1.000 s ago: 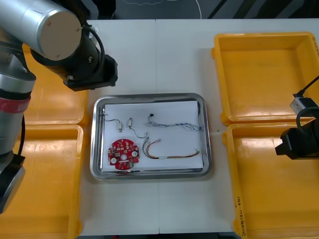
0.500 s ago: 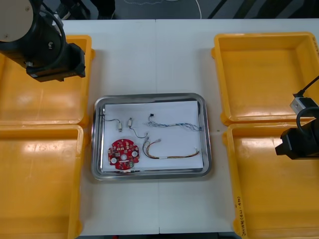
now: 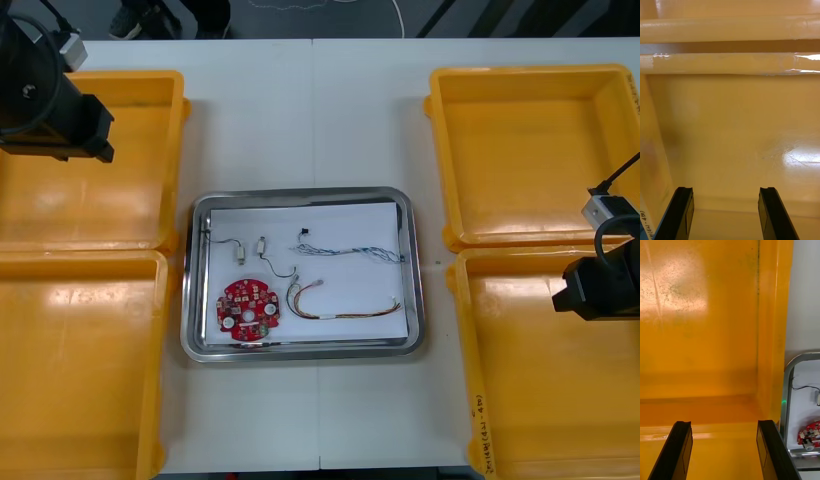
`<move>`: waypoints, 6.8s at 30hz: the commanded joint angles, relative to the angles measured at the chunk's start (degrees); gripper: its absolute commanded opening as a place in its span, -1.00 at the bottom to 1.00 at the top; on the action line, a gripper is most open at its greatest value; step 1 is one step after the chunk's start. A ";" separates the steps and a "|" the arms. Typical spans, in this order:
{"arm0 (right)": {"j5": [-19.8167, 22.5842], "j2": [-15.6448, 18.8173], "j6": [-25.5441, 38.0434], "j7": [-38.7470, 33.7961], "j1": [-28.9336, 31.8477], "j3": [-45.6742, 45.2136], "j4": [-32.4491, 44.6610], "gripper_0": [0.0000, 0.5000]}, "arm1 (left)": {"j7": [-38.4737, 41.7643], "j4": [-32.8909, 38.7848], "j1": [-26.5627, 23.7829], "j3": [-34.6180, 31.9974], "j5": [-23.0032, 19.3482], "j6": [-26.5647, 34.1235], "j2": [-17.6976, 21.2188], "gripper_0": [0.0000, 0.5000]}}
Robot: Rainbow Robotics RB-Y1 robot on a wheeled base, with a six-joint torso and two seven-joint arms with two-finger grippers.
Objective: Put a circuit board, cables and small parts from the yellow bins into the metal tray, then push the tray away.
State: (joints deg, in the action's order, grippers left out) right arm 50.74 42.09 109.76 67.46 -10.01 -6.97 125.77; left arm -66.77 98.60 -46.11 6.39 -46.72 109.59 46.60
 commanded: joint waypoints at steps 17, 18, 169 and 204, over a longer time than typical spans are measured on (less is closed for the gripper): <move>0.23 -0.34 0.24 -1.98 0.70 -1.99 1.85 1.00 | -1.96 10.92 17.11 -15.53 -6.27 0.41 6.93 1.00; 0.23 -0.34 0.24 -2.06 0.70 -1.99 1.85 1.00 | -2.05 11.97 18.51 -16.32 -6.36 0.41 7.02 1.00; -21.04 -31.72 -6.58 47.15 -36.74 64.45 -22.14 1.00 | -15.93 19.18 37.23 -22.73 -2.85 0.41 1.30 1.00; -21.92 -31.72 -12.11 45.57 -36.66 69.11 -27.33 1.00 | -15.93 19.18 37.23 -22.73 -2.85 0.41 1.30 1.00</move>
State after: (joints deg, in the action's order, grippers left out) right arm 29.10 11.97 98.31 113.69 -44.70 60.92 98.05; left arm -79.19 117.54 -9.97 -14.60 -50.09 109.64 48.32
